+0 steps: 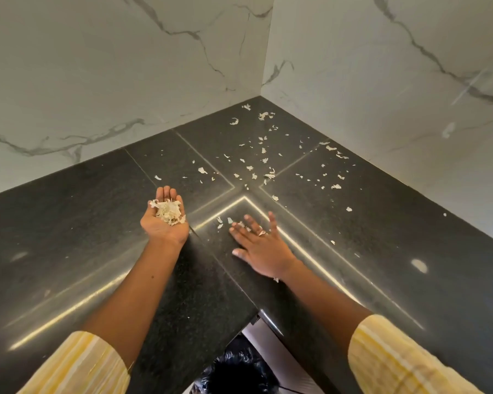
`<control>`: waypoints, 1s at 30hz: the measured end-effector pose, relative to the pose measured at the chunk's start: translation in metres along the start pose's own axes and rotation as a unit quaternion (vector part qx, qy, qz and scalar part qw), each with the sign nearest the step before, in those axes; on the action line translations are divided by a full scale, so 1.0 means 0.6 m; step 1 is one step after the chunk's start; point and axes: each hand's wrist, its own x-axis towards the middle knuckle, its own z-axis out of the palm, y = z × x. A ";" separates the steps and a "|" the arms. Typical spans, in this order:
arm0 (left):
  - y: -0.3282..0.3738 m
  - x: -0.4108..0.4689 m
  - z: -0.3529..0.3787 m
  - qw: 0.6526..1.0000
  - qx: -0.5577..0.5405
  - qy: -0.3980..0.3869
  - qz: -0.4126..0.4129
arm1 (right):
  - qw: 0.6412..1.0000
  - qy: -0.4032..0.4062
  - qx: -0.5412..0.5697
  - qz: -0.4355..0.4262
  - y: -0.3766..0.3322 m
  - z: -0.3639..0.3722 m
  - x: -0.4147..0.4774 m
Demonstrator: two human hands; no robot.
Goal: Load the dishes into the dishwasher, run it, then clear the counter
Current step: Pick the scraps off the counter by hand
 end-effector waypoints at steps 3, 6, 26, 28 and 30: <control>-0.014 -0.011 -0.001 1.000 0.001 0.005 -0.006 | 0.999 0.027 0.010 0.015 0.052 -0.002 -0.031; -0.022 -0.014 0.002 1.000 -0.006 0.011 -0.010 | 0.989 0.073 0.021 -0.129 0.058 0.000 -0.080; -0.002 0.024 -0.003 0.998 -0.039 0.040 0.030 | 0.999 0.030 0.023 -0.037 0.032 -0.007 0.128; -0.010 0.027 -0.003 0.998 -0.037 0.040 0.026 | 0.999 0.032 0.020 0.012 0.059 -0.004 0.130; -0.019 0.029 -0.001 0.998 -0.033 0.038 0.021 | 0.998 0.012 0.018 0.052 0.091 -0.002 0.124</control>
